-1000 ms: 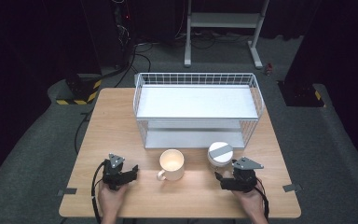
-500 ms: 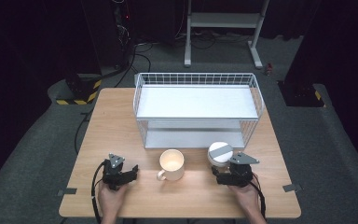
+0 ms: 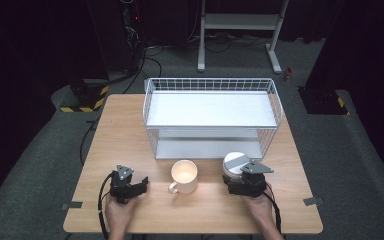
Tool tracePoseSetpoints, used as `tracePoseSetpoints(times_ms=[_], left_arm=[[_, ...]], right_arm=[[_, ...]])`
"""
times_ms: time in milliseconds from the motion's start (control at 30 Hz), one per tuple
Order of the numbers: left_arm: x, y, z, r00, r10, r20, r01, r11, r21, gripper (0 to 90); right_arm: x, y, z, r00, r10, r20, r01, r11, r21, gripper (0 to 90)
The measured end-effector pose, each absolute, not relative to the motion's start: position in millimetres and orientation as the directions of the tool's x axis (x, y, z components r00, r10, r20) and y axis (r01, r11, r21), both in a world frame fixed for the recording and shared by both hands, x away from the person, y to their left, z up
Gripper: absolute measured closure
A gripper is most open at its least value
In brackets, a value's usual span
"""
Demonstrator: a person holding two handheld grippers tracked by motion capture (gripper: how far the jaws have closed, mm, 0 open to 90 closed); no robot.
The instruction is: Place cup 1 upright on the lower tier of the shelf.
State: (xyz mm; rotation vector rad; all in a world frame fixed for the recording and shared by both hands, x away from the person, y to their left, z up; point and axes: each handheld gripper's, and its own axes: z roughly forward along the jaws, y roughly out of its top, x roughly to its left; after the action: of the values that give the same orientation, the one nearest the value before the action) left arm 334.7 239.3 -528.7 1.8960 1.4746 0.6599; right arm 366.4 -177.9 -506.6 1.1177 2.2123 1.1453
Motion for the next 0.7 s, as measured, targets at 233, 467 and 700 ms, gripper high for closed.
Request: tracePoseSetpoints(times_ms=[233,467,700], left_arm=[[334.8,239.5,-528.6,0.246,0.969,0.004,0.649,-0.168,0.742,23.1],[334.7,239.4,-528.7,0.245,0.969,0.004,0.649,-0.167,0.742,23.1],[334.7,239.4,-528.7,0.246,0.969,0.005,0.649,-0.168,0.742,23.1]], right_arm=[[367.8,-176.2,-508.1,-0.59,0.807,-0.011,0.449,0.34,0.826,18.4],[367.2,-176.3,-507.5,-0.586,0.81,-0.002,0.454,0.33,0.828,18.6],[367.8,-176.8,-503.1,-0.579,0.816,0.011,0.456,0.312,0.833,18.7]])
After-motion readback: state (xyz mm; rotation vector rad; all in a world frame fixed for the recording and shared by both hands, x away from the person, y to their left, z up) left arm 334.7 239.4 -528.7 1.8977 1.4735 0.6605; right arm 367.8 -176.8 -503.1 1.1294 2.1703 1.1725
